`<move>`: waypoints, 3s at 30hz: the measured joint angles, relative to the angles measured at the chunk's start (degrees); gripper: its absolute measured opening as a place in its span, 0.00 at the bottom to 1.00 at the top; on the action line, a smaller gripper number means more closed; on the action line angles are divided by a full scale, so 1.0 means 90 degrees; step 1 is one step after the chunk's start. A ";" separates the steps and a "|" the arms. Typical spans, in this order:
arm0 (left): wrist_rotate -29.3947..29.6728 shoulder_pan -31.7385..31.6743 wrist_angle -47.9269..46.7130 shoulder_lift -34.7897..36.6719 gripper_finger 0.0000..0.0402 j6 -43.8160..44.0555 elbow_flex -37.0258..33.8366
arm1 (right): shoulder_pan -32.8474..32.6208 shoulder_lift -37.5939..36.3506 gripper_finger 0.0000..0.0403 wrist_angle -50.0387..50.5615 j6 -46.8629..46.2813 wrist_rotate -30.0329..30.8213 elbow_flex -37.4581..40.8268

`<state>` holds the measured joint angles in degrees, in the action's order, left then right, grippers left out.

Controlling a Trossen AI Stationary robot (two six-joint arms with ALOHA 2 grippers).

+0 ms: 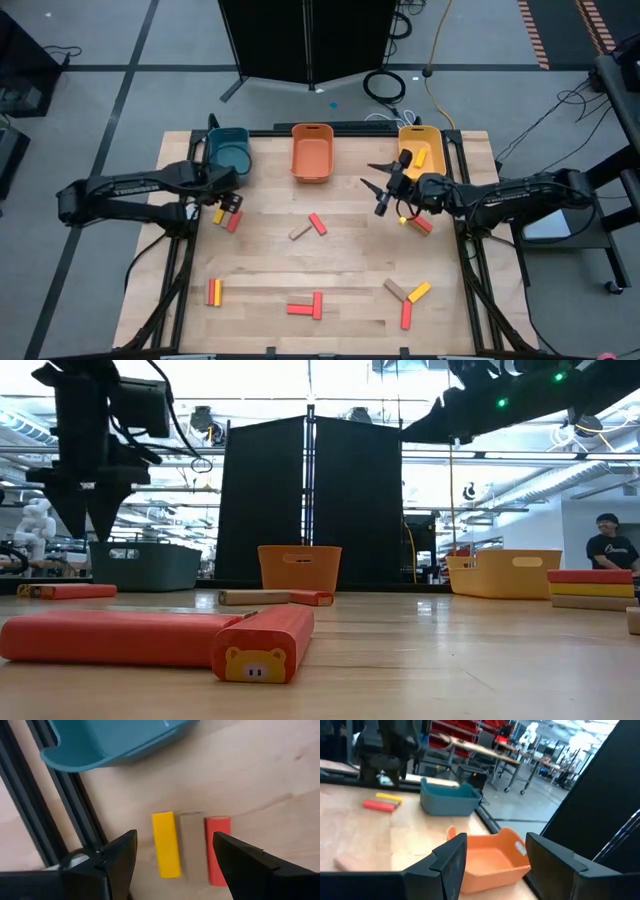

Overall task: Sort blocks
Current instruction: Put the yellow block into the yellow bin

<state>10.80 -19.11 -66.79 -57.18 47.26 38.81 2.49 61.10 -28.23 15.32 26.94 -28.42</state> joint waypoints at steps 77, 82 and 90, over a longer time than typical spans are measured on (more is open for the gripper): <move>-0.0639 0.0639 -0.0036 -0.2385 0.64 -0.6933 0.0979 | 0.0358 -0.0032 0.49 -0.1078 -0.0224 -0.0022 0.0000; -0.0527 0.0639 0.0035 -0.2385 0.64 -0.7154 0.0940 | 0.0513 -0.0032 0.49 -0.1078 -0.0234 -0.0022 0.0000; -0.0526 0.0639 -0.0025 -0.2385 0.64 -0.7150 0.0818 | 0.0655 0.0041 0.49 -0.1189 -0.0297 -0.0025 0.0000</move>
<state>6.07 -13.37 -67.02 -78.65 -17.09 46.17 8.38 61.47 -38.93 12.64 26.72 -28.42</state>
